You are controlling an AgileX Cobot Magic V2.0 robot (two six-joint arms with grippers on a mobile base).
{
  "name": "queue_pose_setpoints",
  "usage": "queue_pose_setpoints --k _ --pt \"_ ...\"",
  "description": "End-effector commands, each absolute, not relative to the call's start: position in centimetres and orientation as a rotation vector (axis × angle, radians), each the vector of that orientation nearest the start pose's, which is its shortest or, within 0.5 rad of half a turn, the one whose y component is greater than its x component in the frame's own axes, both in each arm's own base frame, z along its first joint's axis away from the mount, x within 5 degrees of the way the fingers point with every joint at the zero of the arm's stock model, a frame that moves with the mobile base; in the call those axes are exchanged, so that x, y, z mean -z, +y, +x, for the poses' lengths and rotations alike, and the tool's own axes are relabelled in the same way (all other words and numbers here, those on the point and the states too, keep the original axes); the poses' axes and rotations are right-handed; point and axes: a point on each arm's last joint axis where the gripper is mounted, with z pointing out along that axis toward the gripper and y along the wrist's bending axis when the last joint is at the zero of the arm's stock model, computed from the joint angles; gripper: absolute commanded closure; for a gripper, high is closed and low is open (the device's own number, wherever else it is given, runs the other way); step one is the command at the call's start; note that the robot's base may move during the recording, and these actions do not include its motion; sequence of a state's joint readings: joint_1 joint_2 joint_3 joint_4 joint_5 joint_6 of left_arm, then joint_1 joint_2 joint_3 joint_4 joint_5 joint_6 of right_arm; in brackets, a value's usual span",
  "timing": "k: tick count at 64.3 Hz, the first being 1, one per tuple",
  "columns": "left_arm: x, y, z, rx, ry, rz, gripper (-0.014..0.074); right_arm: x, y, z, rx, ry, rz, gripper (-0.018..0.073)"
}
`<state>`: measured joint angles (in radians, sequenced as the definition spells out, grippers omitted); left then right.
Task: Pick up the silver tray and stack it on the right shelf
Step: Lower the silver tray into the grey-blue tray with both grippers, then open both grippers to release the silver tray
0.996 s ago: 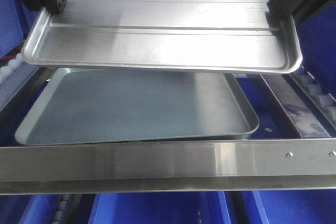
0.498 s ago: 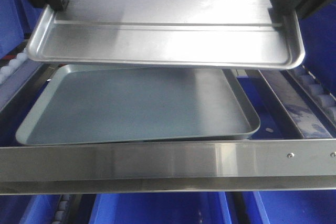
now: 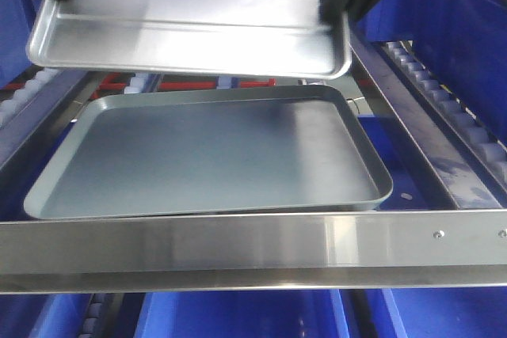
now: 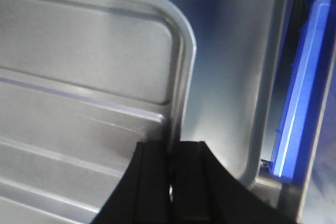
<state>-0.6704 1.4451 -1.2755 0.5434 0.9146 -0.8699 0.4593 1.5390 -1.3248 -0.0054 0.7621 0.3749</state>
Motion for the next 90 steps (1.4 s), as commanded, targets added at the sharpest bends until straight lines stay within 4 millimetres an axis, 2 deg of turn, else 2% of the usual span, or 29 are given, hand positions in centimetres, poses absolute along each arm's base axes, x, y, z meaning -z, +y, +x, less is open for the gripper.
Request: queue_pose_setpoints --k 1,16,28,37,51,56,69,72,78,87,90 --pt "-35.3 -15.3 27.8 0.011 2.285 0.010 0.0689 -33.1 14.9 31.7 -0.303 2.427 -0.152 0.0503" --pt "-31.2 -16.5 31.0 -0.018 2.335 0.050 0.0689 -29.1 15.8 34.2 -0.269 2.477 -0.160 0.0503" --pt "-28.9 -16.8 32.2 -0.047 2.398 0.042 0.0689 -27.8 15.9 35.1 -0.263 2.484 -0.156 0.0503" --pt "-28.1 -16.8 32.6 -0.043 2.415 0.047 0.0688 -27.8 15.9 35.3 -0.265 2.476 -0.151 0.0500" --pt "-28.3 -17.1 33.0 0.012 2.373 0.102 0.0679 -27.8 15.8 35.3 -0.260 2.482 -0.151 0.0497" --pt "-28.4 -17.2 33.0 0.016 2.370 0.103 0.0594 -27.8 15.8 35.3 -0.259 2.482 -0.152 0.0461" --pt "-28.4 -17.2 33.0 0.018 2.369 0.104 0.0157 -27.8 15.7 35.3 -0.252 2.480 -0.157 0.0151" --pt "-28.4 -17.2 33.1 0.010 2.365 0.110 0.0096 -27.8 15.7 35.3 -0.246 2.479 -0.161 0.0085" --pt "-28.4 -17.1 33.1 0.007 2.367 0.109 0.0052 -27.8 15.7 35.3 -0.233 2.475 -0.171 -0.0001" --pt "-28.4 -16.8 32.8 -0.026 2.398 0.084 0.0059 -28.1 15.6 35.3 -0.222 2.492 -0.170 -0.0003" --pt "-28.7 -16.5 32.7 -0.061 2.417 0.069 0.0059 -28.8 15.6 35.3 -0.219 2.495 -0.167 -0.0003"
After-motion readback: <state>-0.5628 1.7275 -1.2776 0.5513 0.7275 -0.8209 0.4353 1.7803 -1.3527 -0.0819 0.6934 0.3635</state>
